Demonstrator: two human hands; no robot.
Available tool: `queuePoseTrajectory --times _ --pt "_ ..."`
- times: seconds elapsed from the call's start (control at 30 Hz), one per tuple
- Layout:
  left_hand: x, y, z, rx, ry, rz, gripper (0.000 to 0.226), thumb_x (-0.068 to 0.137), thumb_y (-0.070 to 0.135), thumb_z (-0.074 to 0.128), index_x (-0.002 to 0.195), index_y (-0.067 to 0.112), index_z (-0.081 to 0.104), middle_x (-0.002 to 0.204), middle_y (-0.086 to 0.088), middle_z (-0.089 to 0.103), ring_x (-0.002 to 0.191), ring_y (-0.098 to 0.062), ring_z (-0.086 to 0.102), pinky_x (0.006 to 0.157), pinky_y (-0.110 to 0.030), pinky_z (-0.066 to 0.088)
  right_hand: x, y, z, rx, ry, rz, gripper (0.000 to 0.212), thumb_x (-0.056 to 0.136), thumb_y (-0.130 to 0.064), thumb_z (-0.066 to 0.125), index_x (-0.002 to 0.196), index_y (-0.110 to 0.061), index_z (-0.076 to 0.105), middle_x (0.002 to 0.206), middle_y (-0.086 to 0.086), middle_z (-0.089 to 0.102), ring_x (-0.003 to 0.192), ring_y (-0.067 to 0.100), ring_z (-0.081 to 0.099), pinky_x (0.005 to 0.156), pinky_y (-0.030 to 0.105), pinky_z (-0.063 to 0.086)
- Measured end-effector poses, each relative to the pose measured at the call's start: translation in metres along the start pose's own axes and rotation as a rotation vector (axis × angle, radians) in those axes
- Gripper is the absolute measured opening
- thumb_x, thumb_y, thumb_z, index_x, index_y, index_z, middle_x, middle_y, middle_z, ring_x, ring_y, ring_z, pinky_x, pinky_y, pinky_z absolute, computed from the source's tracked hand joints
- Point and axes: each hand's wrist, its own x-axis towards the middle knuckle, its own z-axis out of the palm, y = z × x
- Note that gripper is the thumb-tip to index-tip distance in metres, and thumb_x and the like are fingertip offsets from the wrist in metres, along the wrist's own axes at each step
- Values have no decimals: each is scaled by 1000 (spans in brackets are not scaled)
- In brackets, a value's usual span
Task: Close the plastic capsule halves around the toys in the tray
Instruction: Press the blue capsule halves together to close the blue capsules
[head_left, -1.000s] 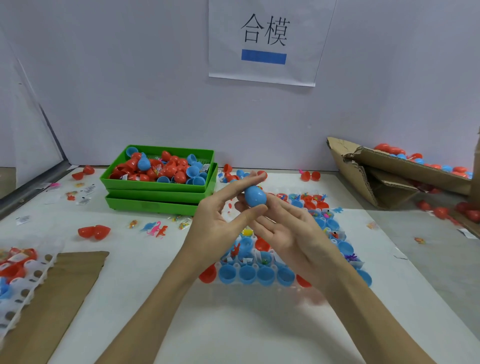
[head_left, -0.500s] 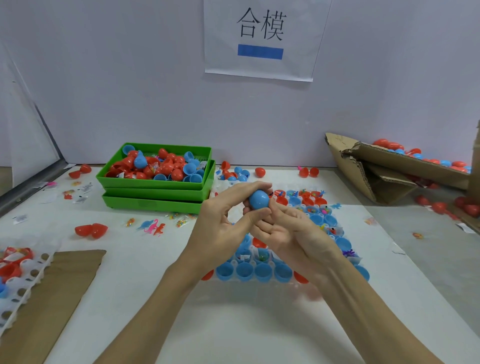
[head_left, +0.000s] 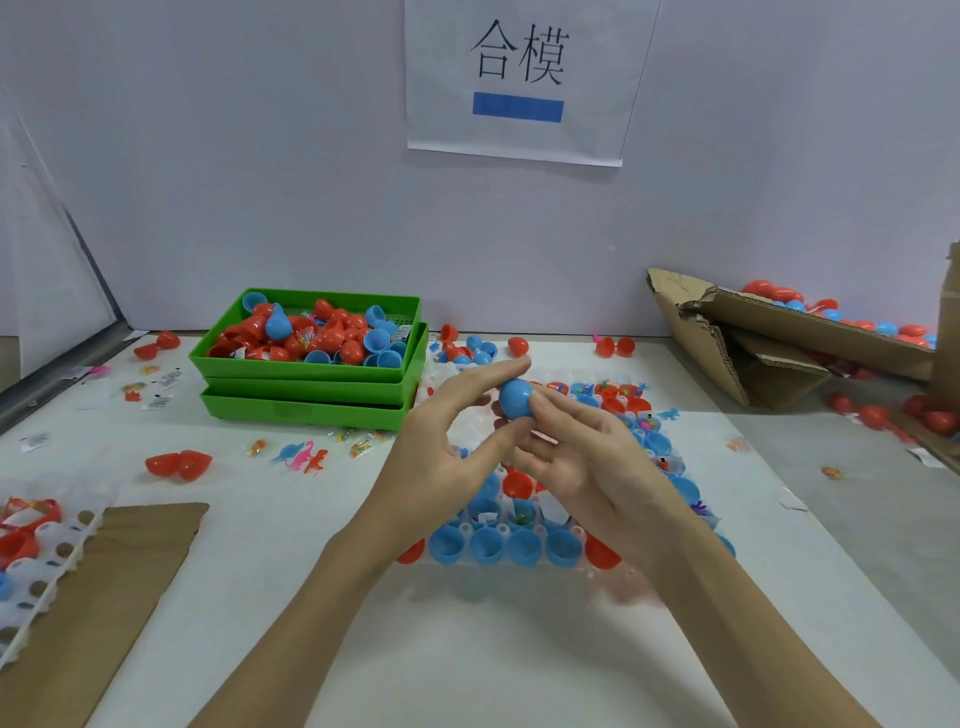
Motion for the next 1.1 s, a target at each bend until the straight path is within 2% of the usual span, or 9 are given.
queuePoseTrajectory --times 0.17,0.37,0.43,0.57,0.67,0.73,0.83,1.0,1.1 --pt "0 1 -1 11 54 46 45 94 24 71 138 20 66 138 11 67 135 -8 56 114 -32 47 -3 4 5 -242 71 -147 35 89 -31 66 117 -11 74 117 9 75 117 22 69 93 25 56" --pt "-1 0 2 84 67 104 45 95 11 72 139 17 65 139 8 65 137 -4 54 114 -24 44 -4 1 2 -277 74 -134 47 87 -32 67 125 -5 70 119 9 75 118 22 69 105 34 53" --pt "-1 1 3 71 61 78 46 97 16 69 142 19 62 142 12 63 138 0 51 115 -24 43 -5 1 5 -280 91 -149 43 87 -34 68 122 -10 72 115 5 76 114 18 70 100 28 55" --pt "0 -1 2 -8 -64 -16 46 105 22 59 150 26 53 152 17 53 146 -3 42 119 -31 40 -5 7 8 -549 162 -305 31 92 -39 65 121 -29 71 107 -12 77 103 8 72 82 15 56" --pt "0 0 1 -157 -68 -67 39 108 26 47 145 25 59 150 11 52 145 -8 44 114 -26 44 -3 13 6 -831 239 -510 26 95 -32 67 120 -38 65 103 -8 73 94 10 71 80 20 57" --pt "0 3 2 -301 -5 -134 35 109 30 46 136 21 67 139 1 59 133 -18 58 108 -35 52 -1 17 2 -1055 269 -654 33 94 -25 72 126 -28 66 103 -2 65 88 12 66 79 19 54" --pt "2 2 4 -452 45 -236 23 105 25 60 124 22 73 120 -5 73 113 -28 72 101 -45 58 -1 21 -2 -1311 316 -815 45 87 -25 81 128 -16 67 100 -1 56 83 5 54 78 11 45" --pt "2 4 0 -800 21 -365 24 101 17 64 123 10 70 116 -19 75 103 -40 75 84 -34 63 0 21 -2 -1386 318 -864 49 86 -29 81 129 -13 66 118 6 58 105 8 53 95 13 46" --pt "4 4 1 -843 57 -377 28 98 15 66 123 2 67 118 -23 72 103 -42 75 86 -35 63 -1 19 2 -1244 247 -814 45 88 -22 80 130 -14 66 119 -1 64 109 5 59 96 18 49"
